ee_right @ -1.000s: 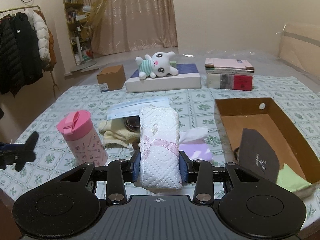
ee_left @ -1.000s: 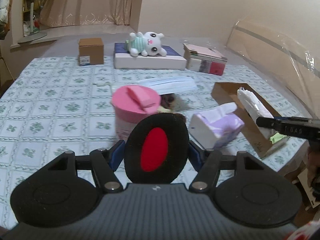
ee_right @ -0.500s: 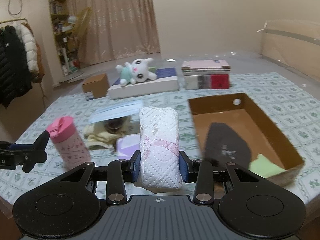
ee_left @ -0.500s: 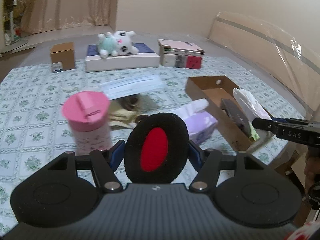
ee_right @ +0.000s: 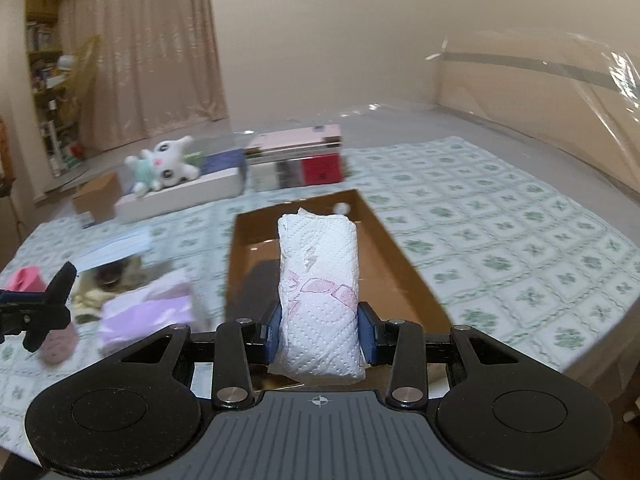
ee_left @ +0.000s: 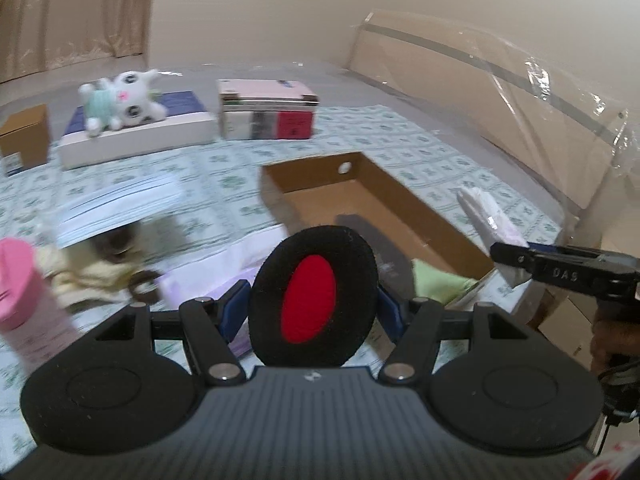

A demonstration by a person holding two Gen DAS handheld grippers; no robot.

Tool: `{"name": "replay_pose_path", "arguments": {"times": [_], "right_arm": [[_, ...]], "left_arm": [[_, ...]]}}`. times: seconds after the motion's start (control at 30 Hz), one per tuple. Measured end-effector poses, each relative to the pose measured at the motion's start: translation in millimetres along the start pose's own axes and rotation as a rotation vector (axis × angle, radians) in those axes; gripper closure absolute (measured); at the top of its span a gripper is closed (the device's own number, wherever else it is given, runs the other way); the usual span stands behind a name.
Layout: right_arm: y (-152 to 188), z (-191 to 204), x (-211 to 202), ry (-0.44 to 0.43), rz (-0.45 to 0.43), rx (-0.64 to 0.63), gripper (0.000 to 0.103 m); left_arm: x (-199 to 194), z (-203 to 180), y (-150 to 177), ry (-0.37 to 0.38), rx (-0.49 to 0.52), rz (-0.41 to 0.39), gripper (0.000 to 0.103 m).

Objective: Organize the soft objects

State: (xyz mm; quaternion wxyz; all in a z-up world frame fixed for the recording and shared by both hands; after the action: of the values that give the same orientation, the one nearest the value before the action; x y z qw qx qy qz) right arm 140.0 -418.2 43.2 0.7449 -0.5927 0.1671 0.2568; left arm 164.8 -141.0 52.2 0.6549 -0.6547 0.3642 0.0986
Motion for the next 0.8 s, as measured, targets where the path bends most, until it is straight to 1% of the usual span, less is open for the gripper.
{"name": "replay_pose_path", "arguments": {"times": [0.27,0.7,0.73,0.8], "right_arm": [[-9,-32,15,0.024,0.012,0.026,0.064],[-17,-54,47,0.041,0.030,0.057,0.064],[-17,-55,48,0.043,0.032,0.060,0.064],[-16,-58,52,0.047,0.037,0.066,0.064]], "left_arm": [[52,-41,-24,0.056,0.024,0.021,0.040],[116,-75,-40,0.106,0.035,0.054,0.039],[120,-77,-40,0.111,0.036,0.054,0.036],[129,-80,-41,0.149,0.044,0.063,0.018]]}}
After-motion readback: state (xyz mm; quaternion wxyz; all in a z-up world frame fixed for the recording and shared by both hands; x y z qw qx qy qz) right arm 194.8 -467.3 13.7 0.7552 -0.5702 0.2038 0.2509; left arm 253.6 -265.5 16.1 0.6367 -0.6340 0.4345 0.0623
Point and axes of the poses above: each gripper's, at about its wrist camera, not at the fingertips, and x roughly the way its jaws point, z to its left, y to its underside, the point moved 3 cm from there along x, roughly the way its jaws point, and after that the axes turned 4 degrees about x, right-handed, at the moved point
